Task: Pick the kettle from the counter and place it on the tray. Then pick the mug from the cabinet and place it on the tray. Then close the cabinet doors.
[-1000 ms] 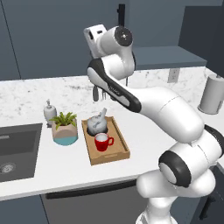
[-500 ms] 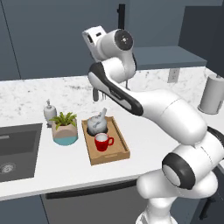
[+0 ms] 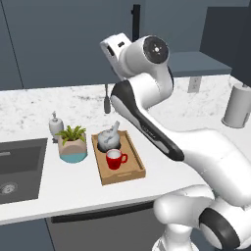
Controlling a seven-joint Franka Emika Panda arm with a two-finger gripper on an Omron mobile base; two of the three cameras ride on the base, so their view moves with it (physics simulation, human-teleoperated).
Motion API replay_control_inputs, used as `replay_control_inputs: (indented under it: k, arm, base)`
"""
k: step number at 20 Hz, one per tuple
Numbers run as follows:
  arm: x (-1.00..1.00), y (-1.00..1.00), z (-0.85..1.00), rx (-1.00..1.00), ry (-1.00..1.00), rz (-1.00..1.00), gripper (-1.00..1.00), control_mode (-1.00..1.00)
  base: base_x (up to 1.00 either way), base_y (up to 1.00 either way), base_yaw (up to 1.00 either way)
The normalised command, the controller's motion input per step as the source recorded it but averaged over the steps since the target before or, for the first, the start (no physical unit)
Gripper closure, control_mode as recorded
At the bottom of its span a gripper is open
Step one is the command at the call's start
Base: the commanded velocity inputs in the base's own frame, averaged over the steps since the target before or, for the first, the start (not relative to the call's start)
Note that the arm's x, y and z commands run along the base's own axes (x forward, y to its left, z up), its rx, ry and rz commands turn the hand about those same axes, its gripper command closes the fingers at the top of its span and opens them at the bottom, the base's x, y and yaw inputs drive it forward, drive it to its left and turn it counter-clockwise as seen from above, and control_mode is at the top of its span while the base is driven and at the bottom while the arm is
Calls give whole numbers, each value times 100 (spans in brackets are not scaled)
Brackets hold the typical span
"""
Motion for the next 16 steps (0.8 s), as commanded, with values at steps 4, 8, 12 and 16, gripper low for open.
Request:
replay_control_inputs:
  k: [4, 8, 12, 16]
  arm:
    - [-89, -82, 0, 7, 0, 6, 100, -100]
    - [-58, -63, 0, 12, -3, 20, 100, -100]
    - [-100, -95, 0, 14, -6, 7, 100, -100]
    - [-96, -100, 0, 12, -3, 0, 100, -100]
  base:
    - [0, 0, 0]
    - [0, 0, 0]
    - [0, 0, 0]
    - [0, 0, 0]
